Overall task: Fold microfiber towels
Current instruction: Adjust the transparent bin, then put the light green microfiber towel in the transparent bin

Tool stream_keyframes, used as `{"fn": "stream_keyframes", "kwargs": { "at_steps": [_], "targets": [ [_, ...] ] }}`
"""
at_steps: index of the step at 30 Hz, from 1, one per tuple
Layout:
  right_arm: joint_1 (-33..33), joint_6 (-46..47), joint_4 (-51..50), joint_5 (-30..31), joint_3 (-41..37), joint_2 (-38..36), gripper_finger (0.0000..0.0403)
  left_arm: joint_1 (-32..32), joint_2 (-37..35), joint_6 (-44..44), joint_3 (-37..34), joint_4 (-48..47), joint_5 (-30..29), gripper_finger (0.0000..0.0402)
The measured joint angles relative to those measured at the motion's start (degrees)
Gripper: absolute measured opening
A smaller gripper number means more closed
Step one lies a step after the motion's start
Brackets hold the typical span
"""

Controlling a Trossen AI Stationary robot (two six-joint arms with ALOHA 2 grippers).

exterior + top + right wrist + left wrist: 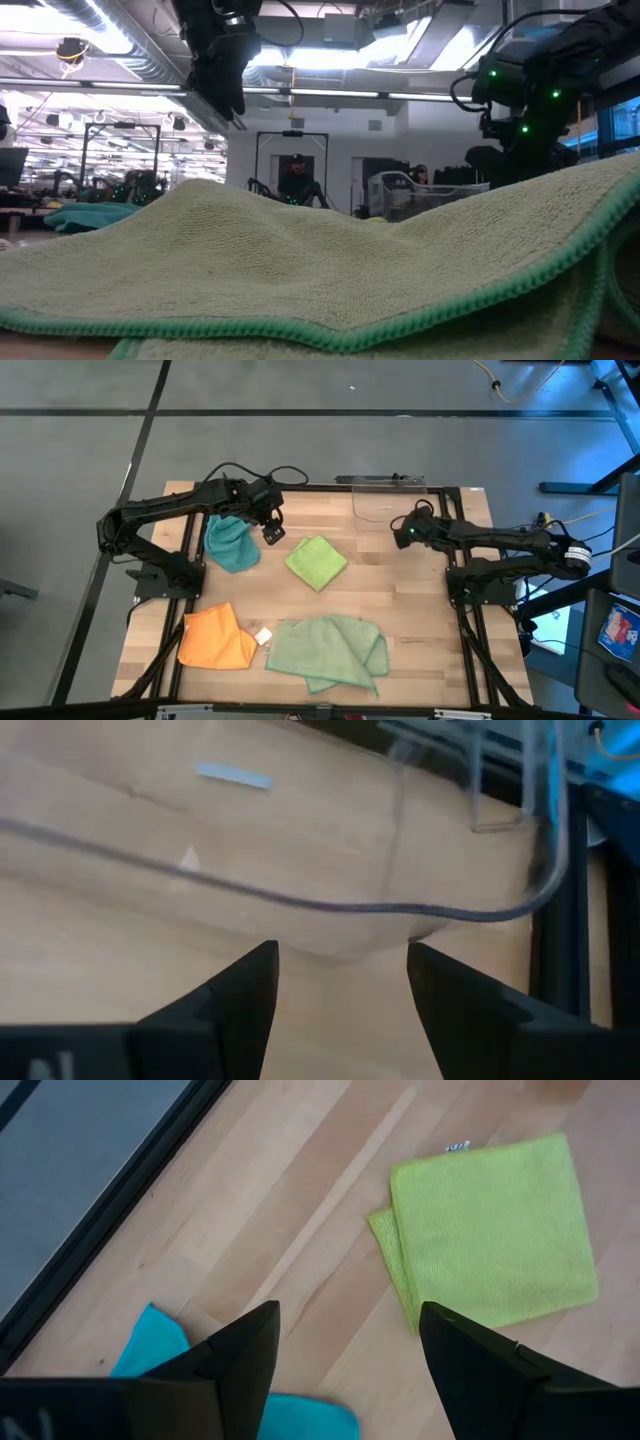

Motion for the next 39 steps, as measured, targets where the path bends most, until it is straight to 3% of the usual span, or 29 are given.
{"fn": "stream_keyframes", "kwargs": {
  "at_steps": [7,13,22,27,30,39],
  "targets": [
    [2.18,2.39,-0.20,-16.54,1.97,-0.02,0.0225,-0.81,0.00,-1.52,0.00,-0.27,0.00,0.0235],
    [9.13,1.13,1.93,-15.81,4.16,-0.25,0.0225,-3.28,0.00,-1.59,0.00,-0.32,0.03,0.0235],
    [20.57,-13.60,26.57,-15.86,2.80,1.93,0.0225,-9.12,0.00,-1.51,0.00,-0.32,0.02,0.0235],
    [25.60,-25.02,42.67,-16.50,2.92,10.31,0.0225,-11.04,0.00,0.51,-0.02,-0.33,-1.30,0.0235],
    [27.13,-28.14,47.46,-17.41,5.52,17.42,0.0225,-11.17,0.00,1.50,-0.02,-0.34,-2.55,0.0235],
    [28.03,-33.01,40.70,-17.41,25.48,36.97,0.0225,-11.10,0.00,1.50,-0.02,-0.32,-4.11,0.0235]
  ]
}}
